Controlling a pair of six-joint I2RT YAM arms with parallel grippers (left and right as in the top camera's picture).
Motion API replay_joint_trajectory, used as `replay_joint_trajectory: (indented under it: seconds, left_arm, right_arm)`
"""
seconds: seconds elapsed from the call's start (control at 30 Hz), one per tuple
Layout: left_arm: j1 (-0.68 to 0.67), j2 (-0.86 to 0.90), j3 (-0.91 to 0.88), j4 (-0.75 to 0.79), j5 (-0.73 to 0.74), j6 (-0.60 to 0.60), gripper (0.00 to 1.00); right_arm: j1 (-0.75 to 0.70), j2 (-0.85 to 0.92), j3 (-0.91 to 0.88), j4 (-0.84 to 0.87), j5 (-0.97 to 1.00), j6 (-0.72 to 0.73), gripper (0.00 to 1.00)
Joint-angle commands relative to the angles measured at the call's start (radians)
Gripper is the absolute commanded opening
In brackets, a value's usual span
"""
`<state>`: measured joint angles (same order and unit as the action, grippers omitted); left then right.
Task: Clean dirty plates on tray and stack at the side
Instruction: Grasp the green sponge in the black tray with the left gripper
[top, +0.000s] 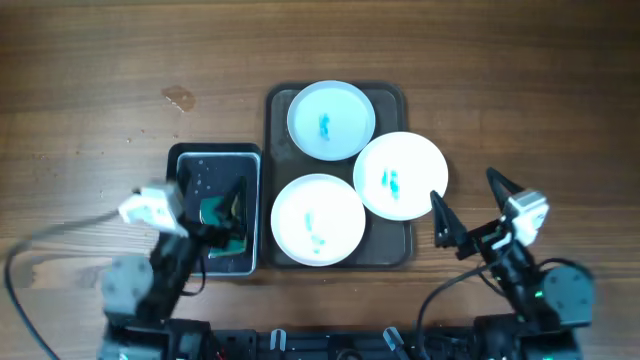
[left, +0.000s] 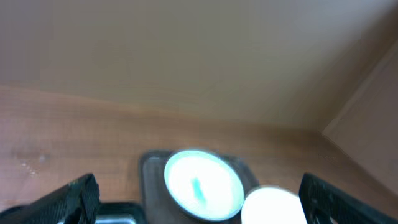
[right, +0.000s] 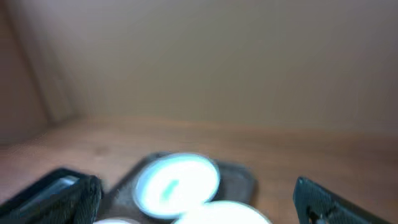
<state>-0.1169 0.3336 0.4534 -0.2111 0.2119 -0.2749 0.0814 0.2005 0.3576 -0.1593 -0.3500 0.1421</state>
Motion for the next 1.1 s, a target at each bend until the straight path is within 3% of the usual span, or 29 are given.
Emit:
replay_joint_trajectory:
  seconds: [0.0, 0.13, 0.2, 0.43, 0.47, 0.5, 0.6, 0.8, 1.0, 1.07]
  left_arm:
    - [-0.005, 0.272, 0.295, -0.175, 0.063, -0.001, 1.00]
    - [-0.005, 0.549, 0.595, -0.452, 0.068, -0.001, 1.00]
    - [-0.005, 0.640, 0.701, -0.563, 0.068, 0.010, 1.00]
    - [-0.005, 0.741, 0.742, -0.687, 0.222, -0.001, 1.00]
    - [-0.005, 0.750, 0.742, -0.740, 0.182, -0.002, 1.00]
    - [-0.005, 0.764, 0.742, -0.823, 0.105, -0.023, 1.00]
    - [-0.005, 0.826, 0.716, -0.993, -0.111, -0.175, 1.00]
    - [-0.003, 0.945, 0.513, -0.906, -0.132, -0.268, 1.00]
    - [-0.003, 1.090, 0.364, -0.727, -0.135, -0.312, 0.78]
    - [-0.003, 1.159, 0.341, -0.665, -0.136, -0.314, 0.67]
  right_arm:
    - [-0.004, 0.220, 0.320, -0.223, -0.073, 0.014, 1.00]
    - [-0.004, 0.528, 0.681, -0.555, -0.078, 0.017, 1.00]
    - [-0.004, 0.629, 0.793, -0.636, -0.077, 0.017, 1.00]
    - [-0.004, 0.824, 0.863, -0.699, -0.148, 0.214, 1.00]
    - [-0.004, 0.847, 0.863, -0.723, -0.148, 0.202, 0.96]
    - [0.005, 0.877, 0.861, -0.768, -0.148, 0.201, 0.82]
    - [0.074, 0.944, 0.847, -0.850, -0.133, 0.142, 0.75]
    - [0.280, 1.059, 0.746, -0.830, -0.043, 0.179, 0.61]
    - [0.325, 1.105, 0.735, -0.800, 0.018, 0.249, 0.58]
    - [0.325, 1.105, 0.735, -0.794, 0.017, 0.251, 0.58]
